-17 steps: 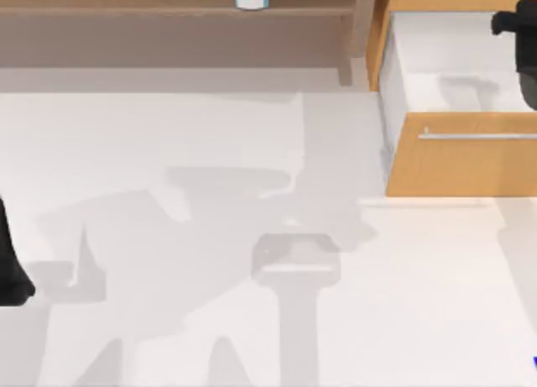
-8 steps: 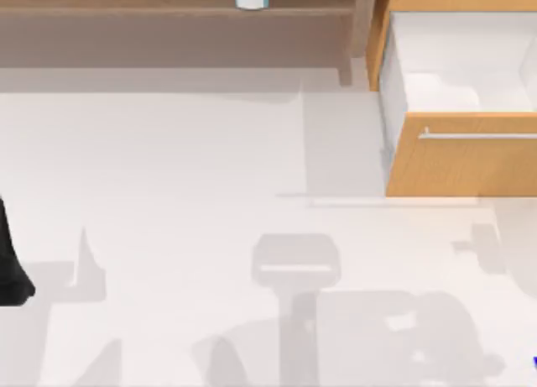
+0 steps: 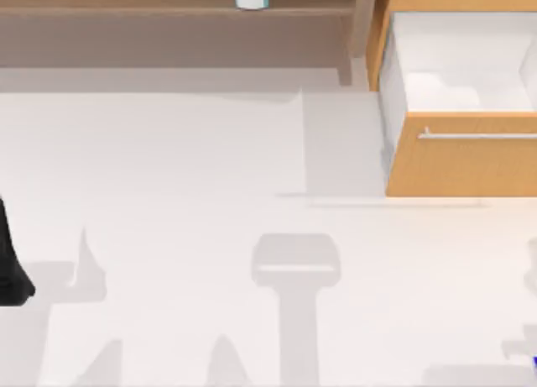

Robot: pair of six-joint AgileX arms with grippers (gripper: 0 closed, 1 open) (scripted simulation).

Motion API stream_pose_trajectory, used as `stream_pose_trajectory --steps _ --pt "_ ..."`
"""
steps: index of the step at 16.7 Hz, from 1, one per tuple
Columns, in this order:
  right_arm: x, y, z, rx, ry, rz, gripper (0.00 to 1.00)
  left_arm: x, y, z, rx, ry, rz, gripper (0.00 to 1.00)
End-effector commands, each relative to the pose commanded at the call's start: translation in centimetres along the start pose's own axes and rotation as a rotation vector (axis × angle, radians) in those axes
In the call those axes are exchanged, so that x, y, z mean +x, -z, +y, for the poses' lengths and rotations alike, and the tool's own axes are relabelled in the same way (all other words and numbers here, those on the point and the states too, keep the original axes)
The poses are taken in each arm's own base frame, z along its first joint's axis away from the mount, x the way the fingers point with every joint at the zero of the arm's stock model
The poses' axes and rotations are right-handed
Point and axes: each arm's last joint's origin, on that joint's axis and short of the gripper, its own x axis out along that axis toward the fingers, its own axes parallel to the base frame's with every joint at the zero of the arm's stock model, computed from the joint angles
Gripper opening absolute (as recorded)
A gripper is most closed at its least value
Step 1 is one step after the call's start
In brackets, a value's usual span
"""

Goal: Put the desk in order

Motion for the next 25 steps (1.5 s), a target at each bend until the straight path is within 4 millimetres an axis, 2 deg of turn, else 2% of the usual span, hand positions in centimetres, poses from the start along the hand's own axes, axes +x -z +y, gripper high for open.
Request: stream_pose_trajectory --steps 4,11,25 --pt "1.0 1.3 -0.4 0.005 0.016 0.016 0.00 0.0 0.0 0.0 0.000 0.000 0.000 1.00" --pt "1.0 1.3 -0.3 0.003 0.014 0.017 0.00 0.0 0.0 0.0 0.000 0.000 0.000 1.00" --pt "-1.0 -0.1 0.3 -0.048 -0.048 -0.121 0.00 0.0 0.0 0.0 0.000 0.000 0.000 1.00"
